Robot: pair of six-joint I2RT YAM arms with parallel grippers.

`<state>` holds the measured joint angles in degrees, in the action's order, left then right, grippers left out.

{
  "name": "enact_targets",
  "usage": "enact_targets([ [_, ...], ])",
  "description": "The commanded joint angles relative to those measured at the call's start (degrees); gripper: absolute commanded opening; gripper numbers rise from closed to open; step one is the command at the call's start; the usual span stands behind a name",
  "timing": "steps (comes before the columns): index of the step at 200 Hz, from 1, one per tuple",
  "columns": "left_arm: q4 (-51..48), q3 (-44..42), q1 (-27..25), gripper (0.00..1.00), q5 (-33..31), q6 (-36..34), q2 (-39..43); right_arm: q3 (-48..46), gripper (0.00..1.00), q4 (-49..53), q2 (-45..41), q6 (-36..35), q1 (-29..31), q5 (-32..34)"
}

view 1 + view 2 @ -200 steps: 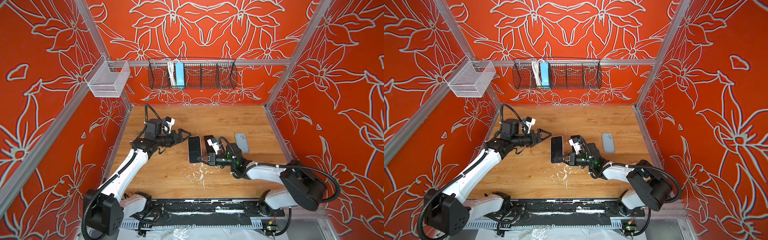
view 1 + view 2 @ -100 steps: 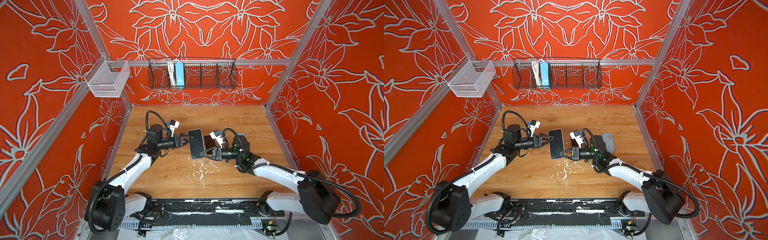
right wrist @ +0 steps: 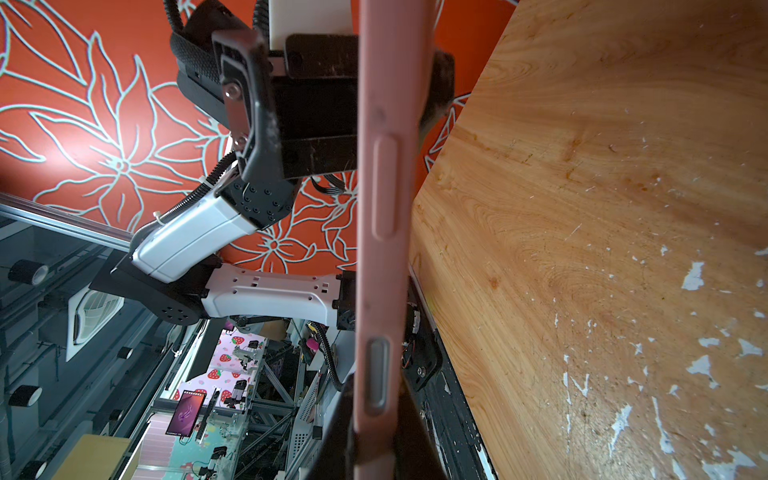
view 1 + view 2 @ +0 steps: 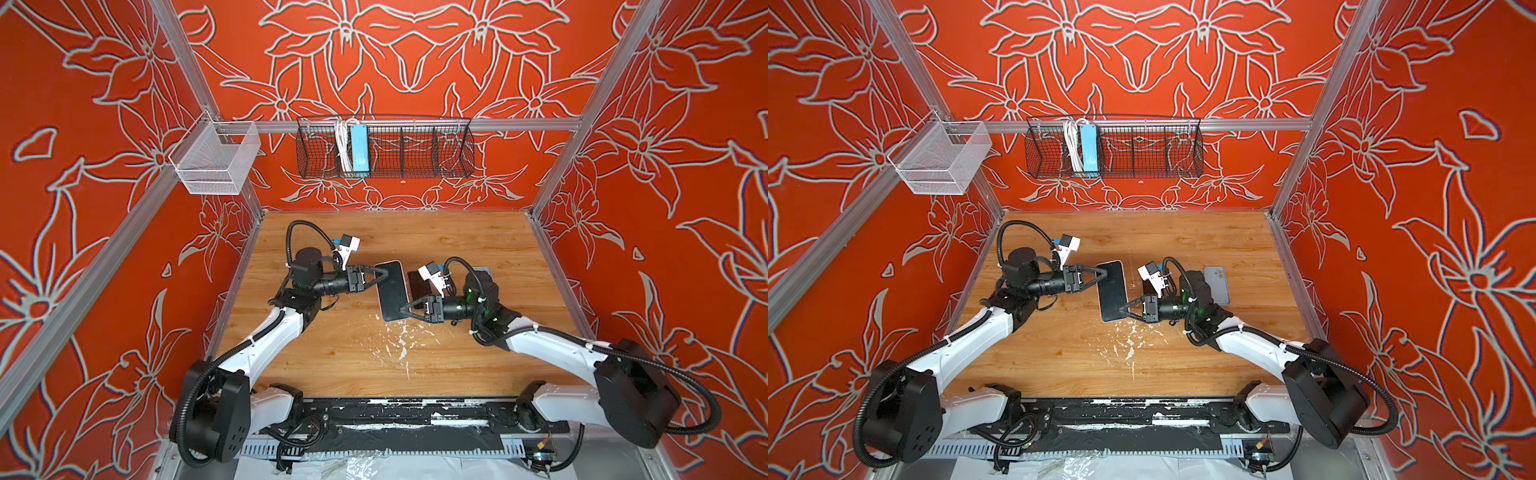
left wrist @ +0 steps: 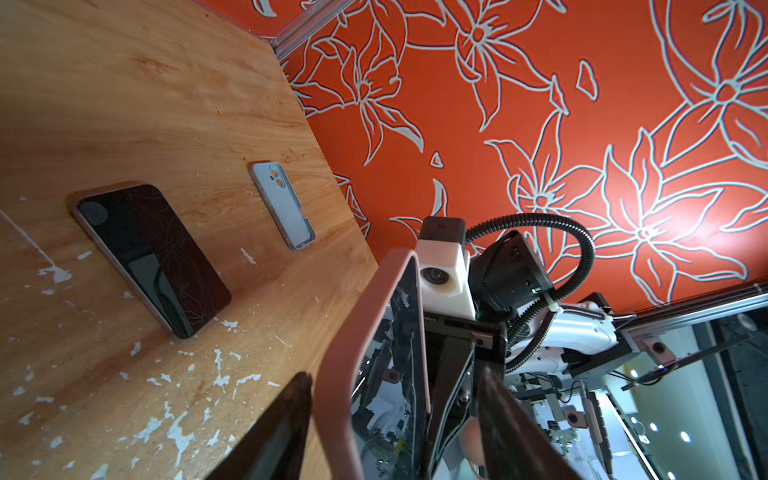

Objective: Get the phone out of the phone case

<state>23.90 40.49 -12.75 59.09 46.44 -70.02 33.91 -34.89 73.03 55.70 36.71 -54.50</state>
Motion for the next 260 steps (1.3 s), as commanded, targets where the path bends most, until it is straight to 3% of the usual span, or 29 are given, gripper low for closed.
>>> enact_targets([
  [1,2.3,0.3,0.2,0.53,2.2,0.3,-0.7,1.6,0.06,-2.9,-0.2,-1.2,-0.2,-1.0],
  [76,3.5,0.5,0.2,0.46,3.8,0.6,-1.1,1.9,0.06,-3.6,1.2,-0.5,-0.2,-1.8],
  [133,5.9,0.5,0.1,0.31,4.3,2.5,-2.1,2.1,0.06,-3.7,1.8,-0.3,-0.1,-2.2],
  [193,6.7,0.7,0.2,0.3,4.5,3.1,-1.9,2.0,0.06,-3.8,2.6,-0.1,-0.1,-2.5],
  [245,8.0,0.8,0.1,0.01,4.0,4.3,-2.0,2.1,0.06,-3.9,3.0,-0.2,-0.1,-2.0],
  [260,8.6,0.7,0.1,0.0,3.3,5.2,-2.1,2.3,0.07,-3.7,2.7,-0.4,-0.1,-1.7],
])
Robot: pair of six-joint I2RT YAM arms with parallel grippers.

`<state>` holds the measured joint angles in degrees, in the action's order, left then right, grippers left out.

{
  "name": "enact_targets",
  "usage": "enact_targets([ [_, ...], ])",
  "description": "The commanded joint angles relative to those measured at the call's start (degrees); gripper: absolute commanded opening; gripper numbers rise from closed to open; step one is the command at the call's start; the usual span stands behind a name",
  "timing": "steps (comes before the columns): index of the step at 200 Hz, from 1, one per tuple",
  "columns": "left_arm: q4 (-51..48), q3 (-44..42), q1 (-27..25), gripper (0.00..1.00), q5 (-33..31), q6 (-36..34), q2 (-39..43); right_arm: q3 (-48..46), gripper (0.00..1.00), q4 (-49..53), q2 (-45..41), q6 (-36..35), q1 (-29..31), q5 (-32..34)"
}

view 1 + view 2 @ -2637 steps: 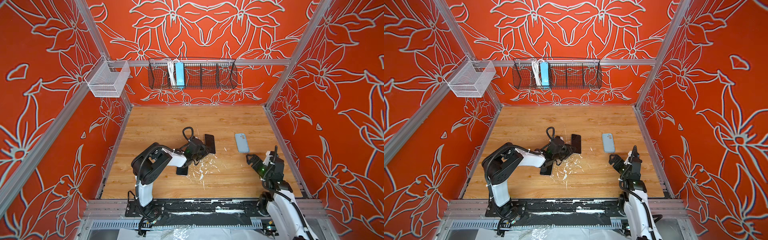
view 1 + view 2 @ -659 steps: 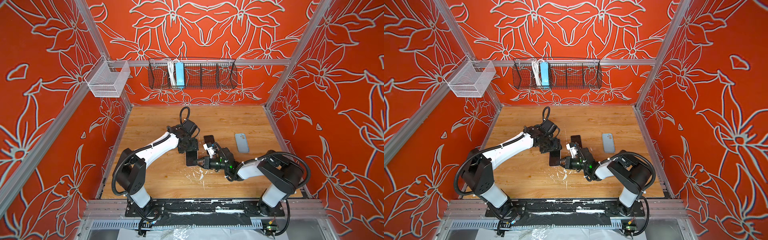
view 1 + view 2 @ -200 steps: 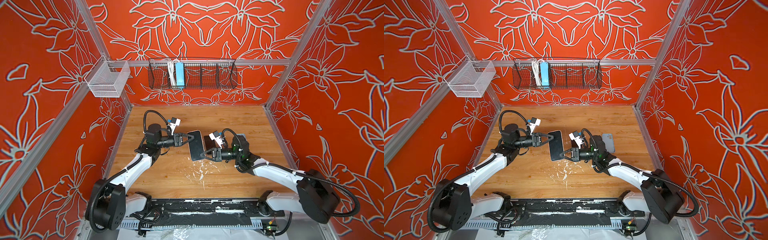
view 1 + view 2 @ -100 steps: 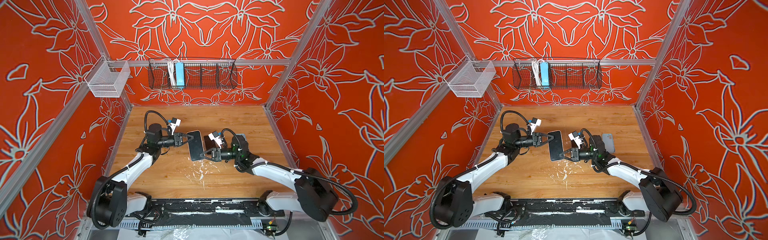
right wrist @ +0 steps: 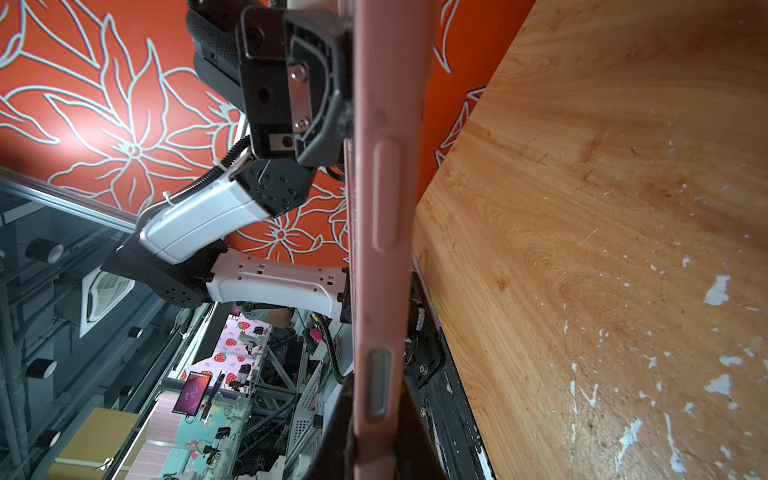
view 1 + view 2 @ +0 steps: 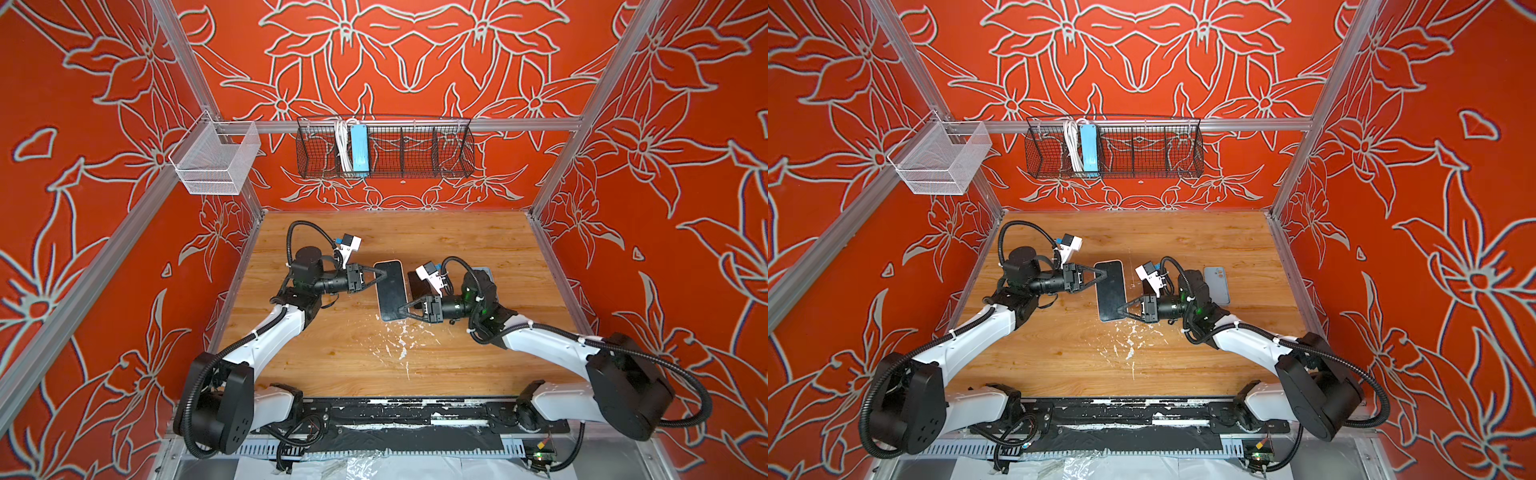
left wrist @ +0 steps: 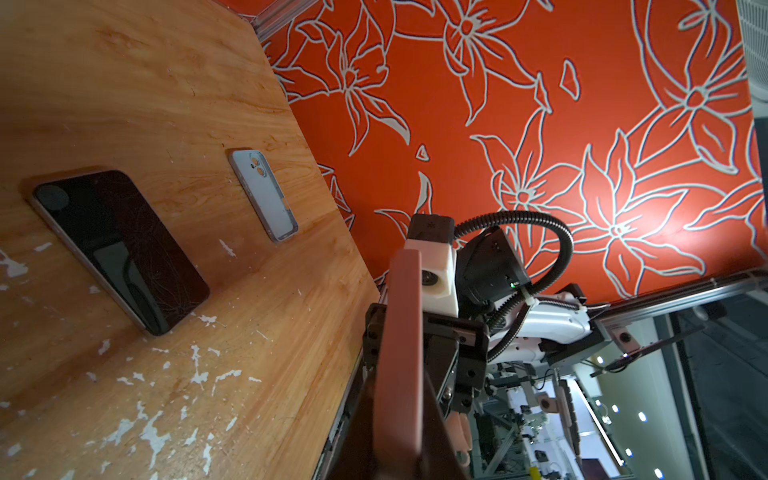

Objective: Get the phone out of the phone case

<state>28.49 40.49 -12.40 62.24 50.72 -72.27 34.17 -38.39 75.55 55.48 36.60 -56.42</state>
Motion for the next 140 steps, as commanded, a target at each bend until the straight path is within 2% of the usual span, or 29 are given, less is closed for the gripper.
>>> enact_targets([
  [1,4.1,0.7,-0.2,0.0,0.1,1.0,0.1,2.0,0.07,-0.2,0.2,-0.2,0.1,0.3],
  [16,6.0,0.1,-0.3,0.0,-1.9,3.0,0.4,2.0,0.11,-0.1,-0.2,-0.5,0.1,0.9],
  [33,9.1,-1.3,-0.2,0.0,-5.7,5.6,1.2,1.9,0.21,0.0,-1.1,-0.9,0.0,1.8],
  [56,11.8,-3.1,-0.2,0.0,-11.5,9.6,2.0,1.2,0.5,0.1,-2.8,-1.4,-0.3,4.0],
  [72,15.3,-4.8,-0.2,0.0,-15.7,13.8,1.9,0.6,0.63,0.0,-4.2,-1.6,-0.6,5.3],
  [119,33.0,-9.7,-0.2,0.0,-24.7,26.7,-1.9,-3.8,0.81,0.3,-11.9,0.5,-2.9,13.2],
  [140,34.1,-11.0,-0.2,0.0,-29.0,27.8,-1.7,-6.7,0.85,1.6,-16.0,1.1,-3.8,17.6],
])
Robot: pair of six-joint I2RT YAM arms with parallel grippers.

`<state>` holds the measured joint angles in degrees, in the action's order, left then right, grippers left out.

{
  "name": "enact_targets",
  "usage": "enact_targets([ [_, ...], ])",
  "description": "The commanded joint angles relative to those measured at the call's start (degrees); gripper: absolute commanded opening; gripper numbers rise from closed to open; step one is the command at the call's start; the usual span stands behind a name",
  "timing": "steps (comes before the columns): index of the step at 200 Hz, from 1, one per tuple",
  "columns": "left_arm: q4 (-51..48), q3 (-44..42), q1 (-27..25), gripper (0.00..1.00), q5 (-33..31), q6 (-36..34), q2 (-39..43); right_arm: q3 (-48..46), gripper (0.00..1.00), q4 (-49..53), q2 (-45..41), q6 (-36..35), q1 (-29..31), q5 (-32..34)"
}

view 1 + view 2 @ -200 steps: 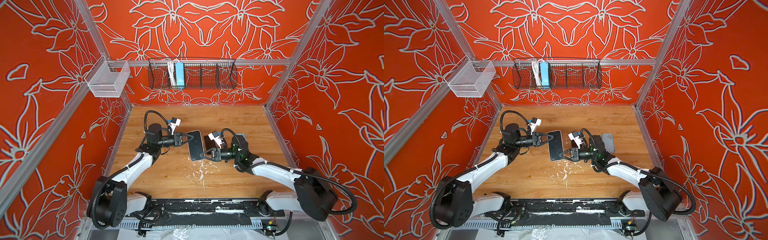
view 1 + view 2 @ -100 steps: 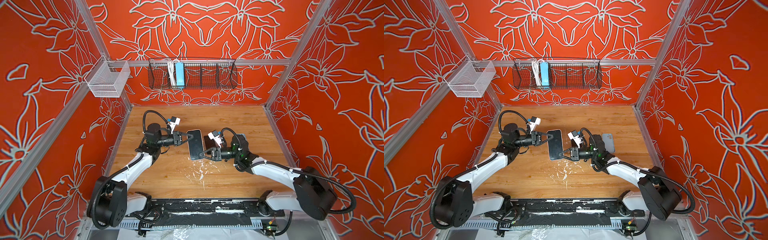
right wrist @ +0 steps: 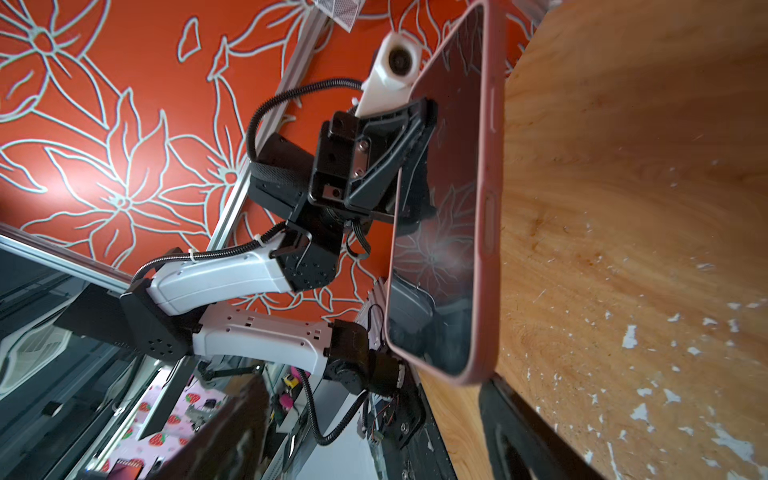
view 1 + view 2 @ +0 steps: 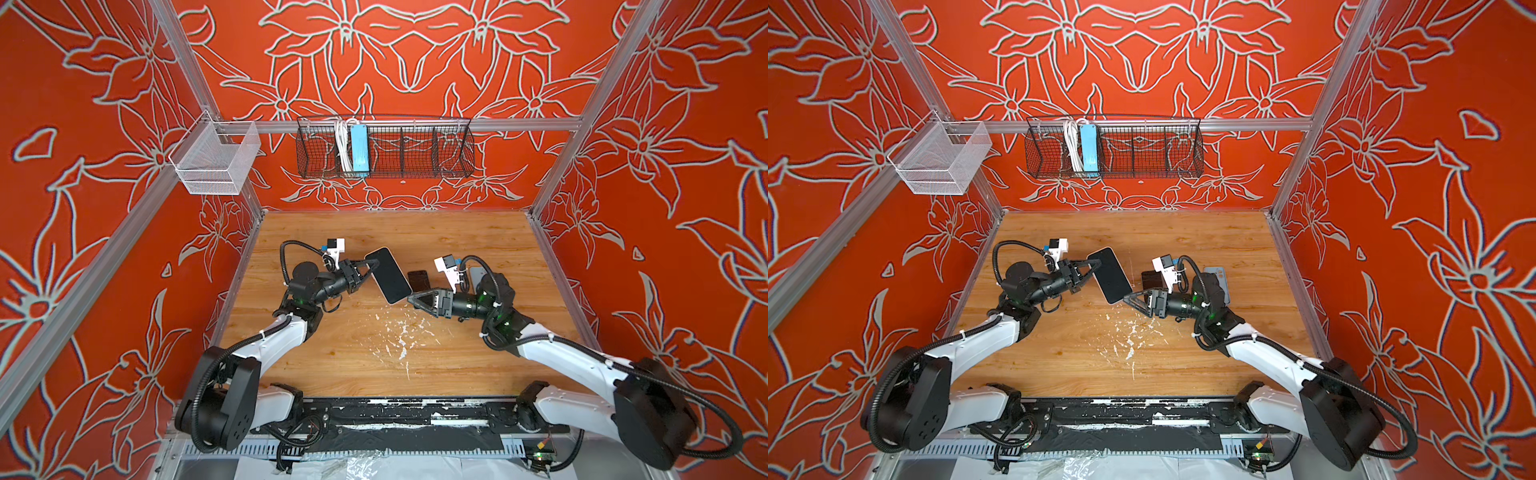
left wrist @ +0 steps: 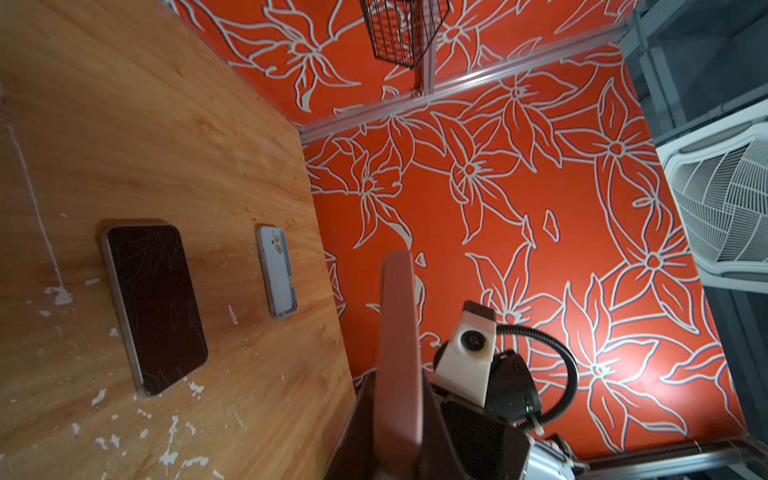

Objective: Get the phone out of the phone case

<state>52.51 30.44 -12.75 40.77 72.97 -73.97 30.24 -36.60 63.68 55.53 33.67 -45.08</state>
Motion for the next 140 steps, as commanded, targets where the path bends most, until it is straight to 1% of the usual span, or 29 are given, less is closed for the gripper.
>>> enact_targets([
  [1,10.0,-1.0,0.2,0.0,-7.7,5.5,0.1,-2.9,0.85,-0.2,-4.3,1.1,-0.9,6.5],
  [23,8.0,-1.7,-0.1,0.0,-11.7,4.5,2.4,-5.3,0.86,1.1,-7.3,1.4,-1.2,10.2],
  [48,6.7,-2.6,-0.9,0.0,-17.8,3.8,5.8,-6.9,0.86,-0.3,-7.5,3.3,-1.2,12.8],
  [85,10.6,-3.7,-4.9,0.0,-26.8,4.4,7.5,-5.7,0.86,0.3,-7.2,2.8,-0.3,15.9],
  [101,11.1,-4.1,-7.2,0.0,-31.1,3.8,8.1,-5.6,0.84,-1.0,-6.9,1.7,1.8,19.6],
  [111,11.2,-3.9,-8.5,0.0,-33.1,3.1,8.3,-5.1,0.82,-1.4,-6.6,0.7,3.8,23.2],
  [125,11.0,-3.3,-10.0,0.0,-34.8,2.0,8.2,-4.7,0.78,-3.2,-5.5,-0.7,7.0,27.7],
  [140,10.9,-2.5,-11.0,0.0,-35.9,1.7,7.7,-4.0,0.74,-5.5,-3.7,-1.9,9.8,30.4],
])
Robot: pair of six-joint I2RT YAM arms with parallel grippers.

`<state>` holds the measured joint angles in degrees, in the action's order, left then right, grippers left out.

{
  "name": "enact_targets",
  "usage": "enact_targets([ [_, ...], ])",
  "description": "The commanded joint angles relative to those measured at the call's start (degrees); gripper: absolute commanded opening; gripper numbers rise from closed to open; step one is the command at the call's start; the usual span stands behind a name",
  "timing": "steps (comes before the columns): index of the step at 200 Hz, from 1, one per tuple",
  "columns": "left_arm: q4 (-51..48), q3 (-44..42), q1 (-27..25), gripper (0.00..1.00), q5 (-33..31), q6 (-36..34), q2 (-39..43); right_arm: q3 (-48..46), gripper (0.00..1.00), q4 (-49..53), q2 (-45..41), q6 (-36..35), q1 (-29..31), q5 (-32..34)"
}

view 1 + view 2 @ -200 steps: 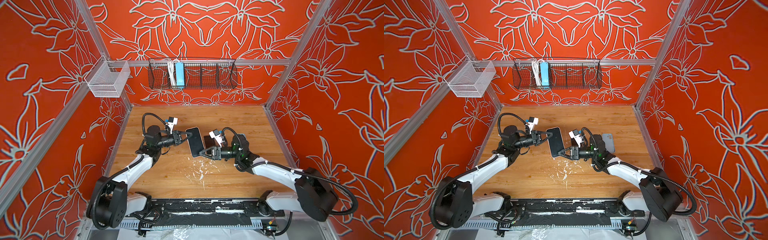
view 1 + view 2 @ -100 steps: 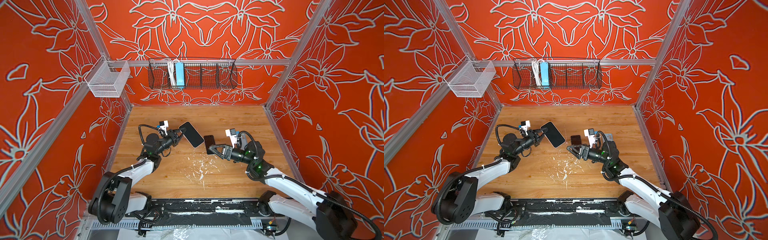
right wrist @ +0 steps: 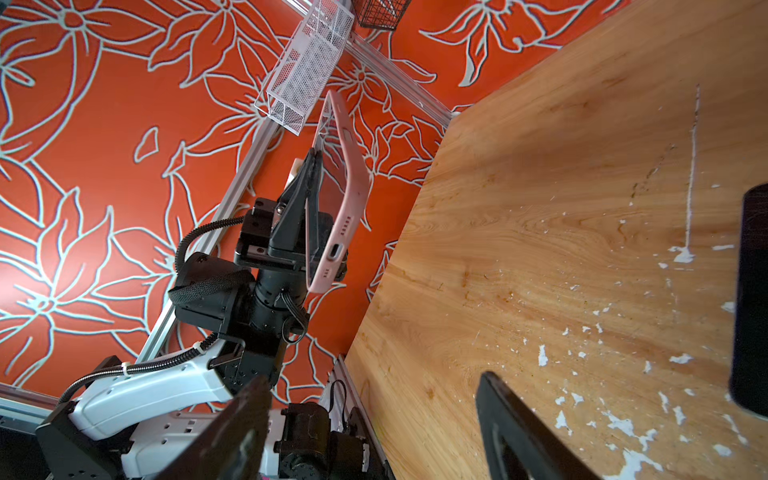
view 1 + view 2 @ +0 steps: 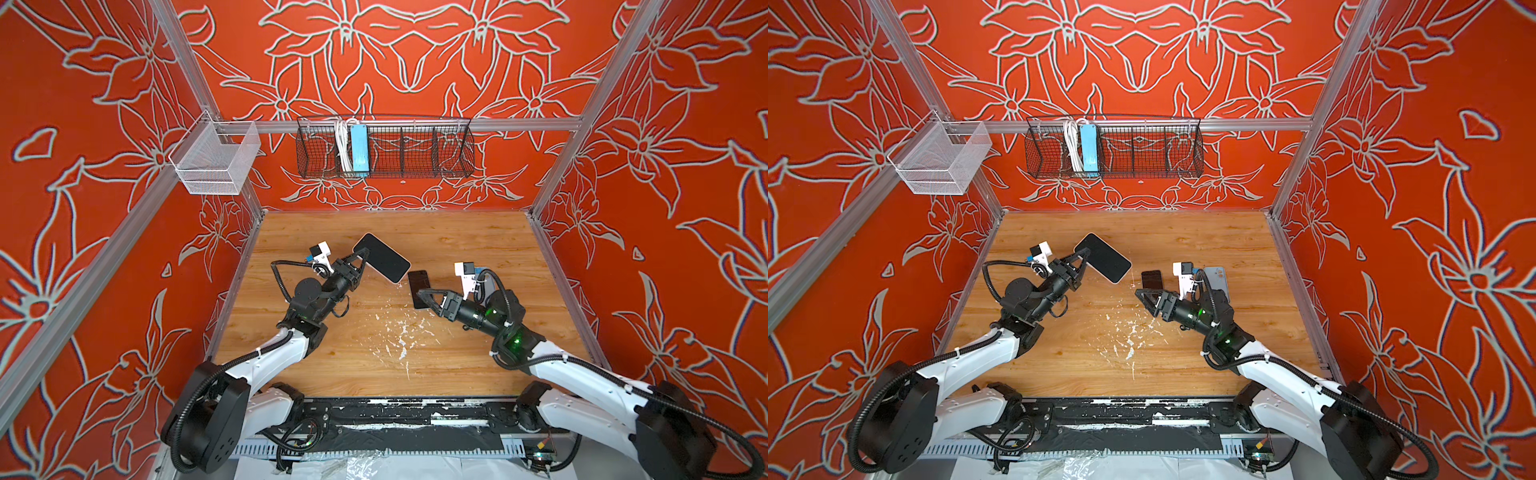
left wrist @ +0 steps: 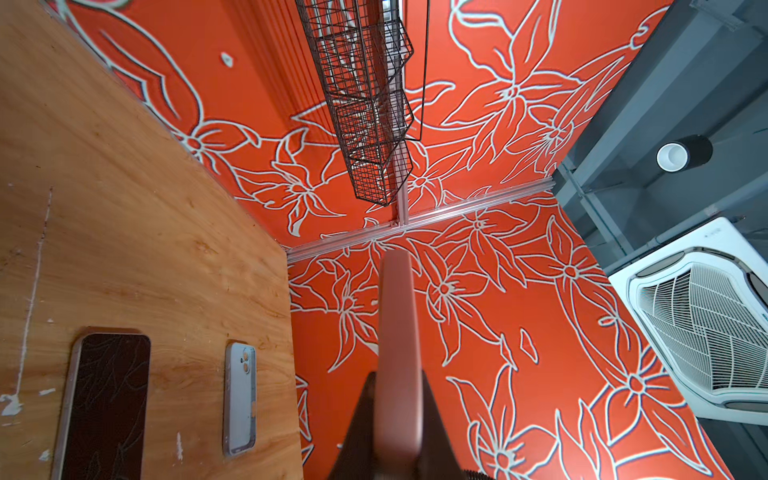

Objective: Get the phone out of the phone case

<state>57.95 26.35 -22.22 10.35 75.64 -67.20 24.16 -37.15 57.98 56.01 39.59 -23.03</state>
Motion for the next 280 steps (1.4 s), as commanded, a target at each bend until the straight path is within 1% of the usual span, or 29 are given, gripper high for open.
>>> enact_targets([
  [1,5.4,1.6,-1.5,0.0,-5.5,-1.0,0.9,2.2,0.74,-5.0,2.1,-2.5,4.0,8.4],
  [21,5.5,2.5,-2.1,0.0,-5.9,-0.8,-0.2,3.8,0.73,-7.0,4.6,-4.0,6.8,9.8],
  [33,5.6,3.1,-2.5,0.0,-5.9,-0.6,-0.9,4.4,0.72,-8.4,5.6,-4.4,7.5,9.9],
  [88,6.5,3.6,-3.6,0.0,-6.6,0.6,-2.3,6.6,0.67,-10.6,7.5,-5.8,7.8,12.1],
  [141,6.5,4.1,-4.0,0.0,-6.5,1.4,-2.3,9.2,0.63,-14.9,12.9,-4.3,7.8,12.2],
  [178,6.6,3.8,-4.1,0.0,-6.7,2.0,-2.2,10.1,0.6,-16.7,14.8,-3.4,7.9,12.5],
  [197,6.7,3.6,-4.1,0.0,-6.8,2.1,-2.2,10.0,0.57,-17.3,15.0,-3.2,7.9,12.8],
  [236,6.4,3.6,-4.1,0.0,-7.0,2.7,-2.6,10.2,0.41,-18.6,16.0,-2.9,7.9,12.9],
  [251,6.3,3.7,-4.1,0.0,-7.1,2.9,-2.6,10.6,0.39,-19.4,16.8,-2.9,7.9,12.3],
  [280,6.1,3.7,-4.1,0.0,-7.0,3.2,-2.7,11.5,0.39,-21.3,18.6,-2.6,7.9,11.4],
])
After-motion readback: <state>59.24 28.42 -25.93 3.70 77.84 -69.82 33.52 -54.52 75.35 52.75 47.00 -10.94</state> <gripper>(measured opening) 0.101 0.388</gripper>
